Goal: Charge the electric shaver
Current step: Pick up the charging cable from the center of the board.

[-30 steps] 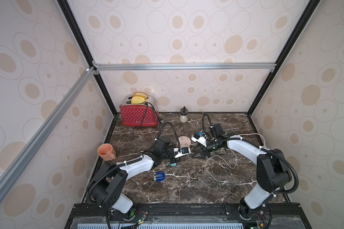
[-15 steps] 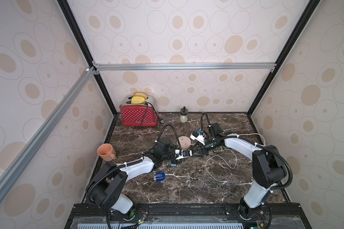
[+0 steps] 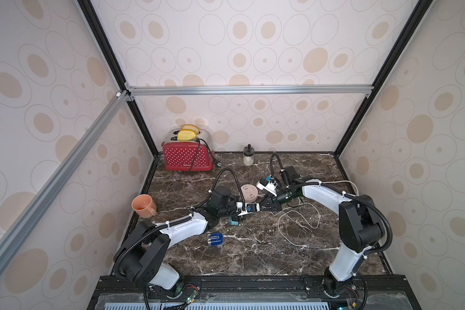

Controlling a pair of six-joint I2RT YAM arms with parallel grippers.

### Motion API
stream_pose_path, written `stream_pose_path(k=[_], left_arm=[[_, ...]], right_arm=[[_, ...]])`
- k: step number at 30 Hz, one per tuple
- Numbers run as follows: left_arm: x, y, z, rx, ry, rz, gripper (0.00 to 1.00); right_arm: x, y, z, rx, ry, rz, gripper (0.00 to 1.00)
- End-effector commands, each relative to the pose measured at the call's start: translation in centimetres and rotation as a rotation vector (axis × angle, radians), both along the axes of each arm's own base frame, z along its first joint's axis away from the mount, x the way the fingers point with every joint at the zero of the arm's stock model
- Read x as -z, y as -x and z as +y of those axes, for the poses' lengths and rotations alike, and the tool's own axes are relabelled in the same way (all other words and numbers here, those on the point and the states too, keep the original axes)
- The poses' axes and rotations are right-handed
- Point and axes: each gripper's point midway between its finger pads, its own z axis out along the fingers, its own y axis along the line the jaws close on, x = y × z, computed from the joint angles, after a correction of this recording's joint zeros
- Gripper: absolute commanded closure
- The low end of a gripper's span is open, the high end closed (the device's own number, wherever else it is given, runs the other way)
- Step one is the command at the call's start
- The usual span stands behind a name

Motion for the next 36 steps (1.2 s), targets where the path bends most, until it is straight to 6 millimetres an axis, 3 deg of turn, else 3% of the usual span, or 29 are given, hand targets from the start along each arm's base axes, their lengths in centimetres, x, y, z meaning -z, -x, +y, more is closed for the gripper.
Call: stream_pose_path(k=[1, 5, 7, 9, 15, 22, 24, 26, 36], left_arm=[[-1.6, 0.2, -0.3, 0.026, 0.022, -0.06, 1.0], [-1.2, 0.7, -0.4, 0.048, 0.012, -0.038, 1.0], [-1.1, 0.9, -0.4, 0.058, 0.006, -0.03, 1.0], [-0.8, 1.1, -0.3, 0.065, -0.008, -0.028, 1.0], [-0.6, 1.0, 0.1, 0.048, -0.021, -0.042, 1.0], [-1.4, 0.7, -0.4, 0.05, 0.005, -0.043, 1.0], [-1.3, 0.7, -0.5, 0.055, 0.007, -0.032, 1.0], [-1.2, 0.8, -0.6, 0.058, 0.01, -0.023, 1.0], [-1.2, 0.7, -0.7, 0.054, 0.01, -0.015, 0.99]], right_arm=[[-0.8, 0.2, 0.1, -0.023, -0.031, -0.008, 0.82], [-1.3, 0.1, 0.2, -0.025, -0.043, -0.025, 0.82], [-1.3, -0.1, 0.2, -0.022, -0.043, -0.031, 0.7], [-1.3, -0.1, 0.0, -0.022, -0.043, -0.029, 0.66], [-1.2, 0.1, -0.5, -0.031, -0.022, -0.018, 0.75], [-0.7, 0.5, -0.7, -0.036, -0.001, -0.007, 0.65], [-0.8, 0.4, -0.7, -0.033, -0.006, -0.012, 0.67], [-1.0, 0.3, -0.6, -0.034, -0.018, -0.016, 0.75], [-1.4, 0.0, -0.2, -0.036, -0.039, -0.008, 0.72]])
